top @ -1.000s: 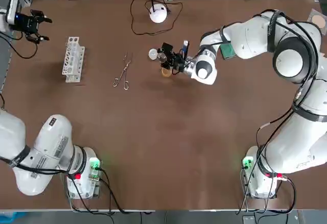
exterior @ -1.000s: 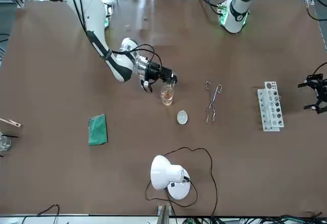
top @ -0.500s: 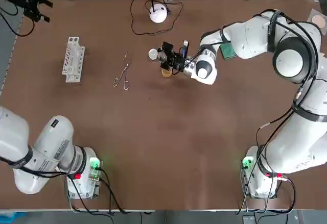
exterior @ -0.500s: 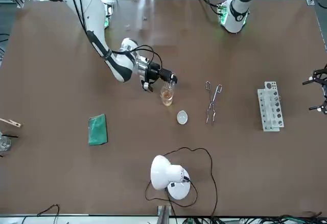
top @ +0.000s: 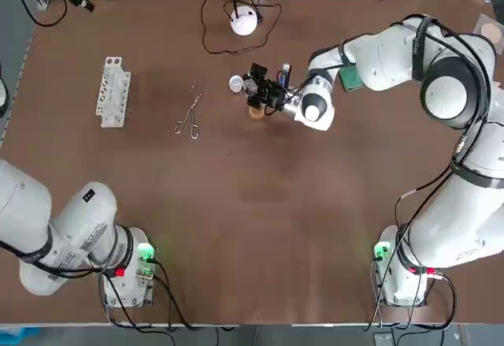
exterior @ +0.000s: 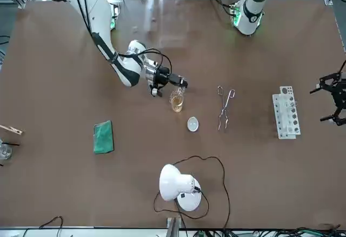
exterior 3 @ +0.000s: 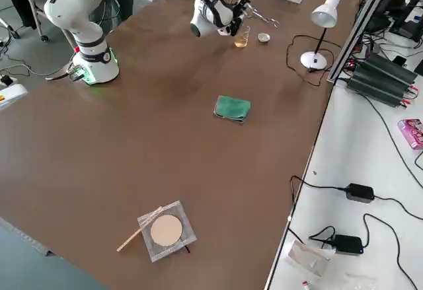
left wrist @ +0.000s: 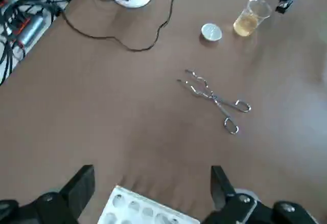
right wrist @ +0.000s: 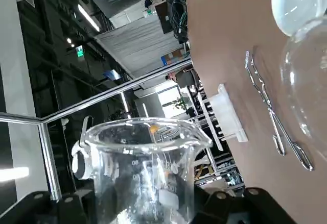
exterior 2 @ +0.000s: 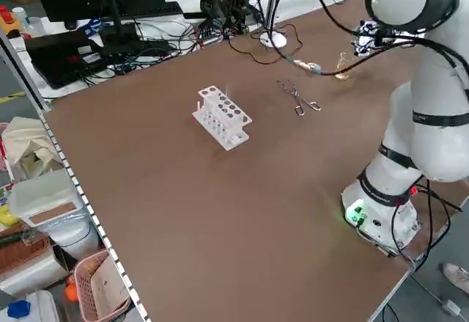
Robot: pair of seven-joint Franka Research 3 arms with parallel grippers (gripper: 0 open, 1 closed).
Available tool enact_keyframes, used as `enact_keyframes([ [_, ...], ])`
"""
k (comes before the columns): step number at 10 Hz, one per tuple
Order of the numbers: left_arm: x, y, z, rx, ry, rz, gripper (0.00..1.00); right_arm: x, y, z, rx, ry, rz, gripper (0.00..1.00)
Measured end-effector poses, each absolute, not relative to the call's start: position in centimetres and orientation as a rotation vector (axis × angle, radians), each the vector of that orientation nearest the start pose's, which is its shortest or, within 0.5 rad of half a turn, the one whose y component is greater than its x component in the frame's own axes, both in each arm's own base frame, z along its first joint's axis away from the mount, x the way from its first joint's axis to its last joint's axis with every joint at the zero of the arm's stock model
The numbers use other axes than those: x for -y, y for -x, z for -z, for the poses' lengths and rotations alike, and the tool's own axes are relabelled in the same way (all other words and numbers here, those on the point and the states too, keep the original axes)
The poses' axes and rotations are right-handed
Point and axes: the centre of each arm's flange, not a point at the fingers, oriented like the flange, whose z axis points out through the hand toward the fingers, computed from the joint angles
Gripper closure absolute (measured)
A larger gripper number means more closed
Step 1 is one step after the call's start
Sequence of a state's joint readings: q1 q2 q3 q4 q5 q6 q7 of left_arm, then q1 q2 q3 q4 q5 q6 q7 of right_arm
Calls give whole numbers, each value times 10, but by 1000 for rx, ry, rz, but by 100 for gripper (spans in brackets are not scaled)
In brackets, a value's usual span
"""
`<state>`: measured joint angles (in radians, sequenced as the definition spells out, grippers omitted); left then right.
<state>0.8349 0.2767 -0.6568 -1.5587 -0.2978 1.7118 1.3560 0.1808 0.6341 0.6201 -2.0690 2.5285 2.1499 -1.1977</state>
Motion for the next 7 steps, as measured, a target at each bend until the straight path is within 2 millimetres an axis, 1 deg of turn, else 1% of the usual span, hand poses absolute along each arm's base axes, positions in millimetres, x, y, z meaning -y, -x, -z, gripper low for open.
enact_keyframes([
  [2, -95, -615, -530, -1701, 2957, 440, 0, -442, -406, -194, -575, 1409, -56, 61],
  [5, -54, -611, -546, -1411, 3010, 290, 0, -442, -406, -194, -582, 1409, -62, 61],
  [6, -44, -610, -549, -1322, 3036, 265, 0, -442, -406, -194, -583, 1411, -63, 61],
  [7, -39, -609, -551, -1202, 3065, 236, 0, -442, -406, -193, -583, 1412, -63, 61],
])
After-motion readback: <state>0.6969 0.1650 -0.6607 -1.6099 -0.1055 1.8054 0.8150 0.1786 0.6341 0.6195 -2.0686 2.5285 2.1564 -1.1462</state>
